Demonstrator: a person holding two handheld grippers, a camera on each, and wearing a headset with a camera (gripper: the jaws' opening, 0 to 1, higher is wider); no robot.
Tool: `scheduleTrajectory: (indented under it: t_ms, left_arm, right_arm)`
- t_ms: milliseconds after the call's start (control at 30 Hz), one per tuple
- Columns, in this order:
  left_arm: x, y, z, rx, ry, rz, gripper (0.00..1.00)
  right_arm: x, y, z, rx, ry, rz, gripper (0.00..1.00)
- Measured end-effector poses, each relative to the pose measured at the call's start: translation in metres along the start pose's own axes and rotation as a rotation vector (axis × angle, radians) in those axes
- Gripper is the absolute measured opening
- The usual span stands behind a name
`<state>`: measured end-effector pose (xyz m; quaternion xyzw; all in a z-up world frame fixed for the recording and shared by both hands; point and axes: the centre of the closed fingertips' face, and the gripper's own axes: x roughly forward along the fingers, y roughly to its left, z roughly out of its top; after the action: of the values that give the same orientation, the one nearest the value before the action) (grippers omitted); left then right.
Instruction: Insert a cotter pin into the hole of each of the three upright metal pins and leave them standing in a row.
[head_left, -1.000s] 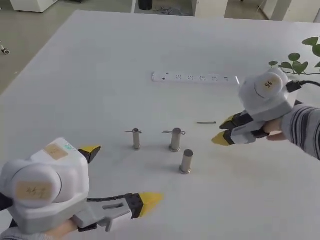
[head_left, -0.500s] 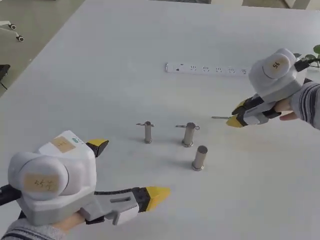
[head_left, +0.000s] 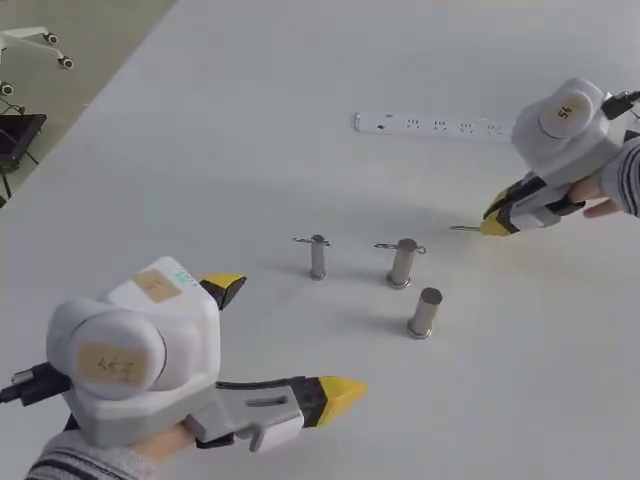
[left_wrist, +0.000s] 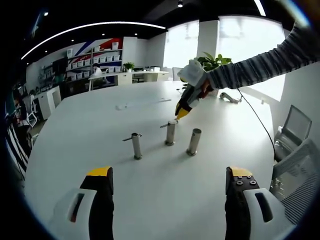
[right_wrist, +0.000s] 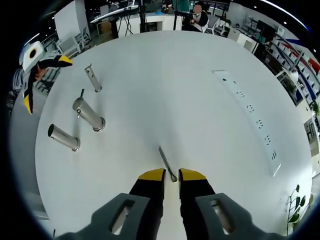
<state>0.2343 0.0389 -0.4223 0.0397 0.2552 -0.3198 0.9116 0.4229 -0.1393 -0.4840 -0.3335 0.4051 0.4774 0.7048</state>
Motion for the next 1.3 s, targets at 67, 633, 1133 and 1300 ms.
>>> scheduleTrajectory:
  t_ms: [67, 633, 1133, 1300]
  left_arm:
    - [0.0, 0.001, -0.001, 0.0, 0.003, 0.001, 0.92]
    - [0.003, 0.0, 0.001, 0.001, 0.002, -0.014, 0.91]
    - [0.004, -0.003, -0.003, -0.001, 0.015, -0.028, 0.87]
    - [0.0, -0.002, 0.002, 0.006, 0.002, -0.024, 0.85]
  right_arm:
    - [0.002, 0.001, -0.001, -0.016, 0.017, 0.015, 0.05]
    - [0.006, -0.005, -0.006, -0.106, 0.124, 0.053, 0.0]
    - [0.009, -0.011, -0.008, -0.204, 0.108, 0.001, 0.0]
    - [-0.002, -0.009, 0.0, -0.216, 0.064, -0.043, 0.0]
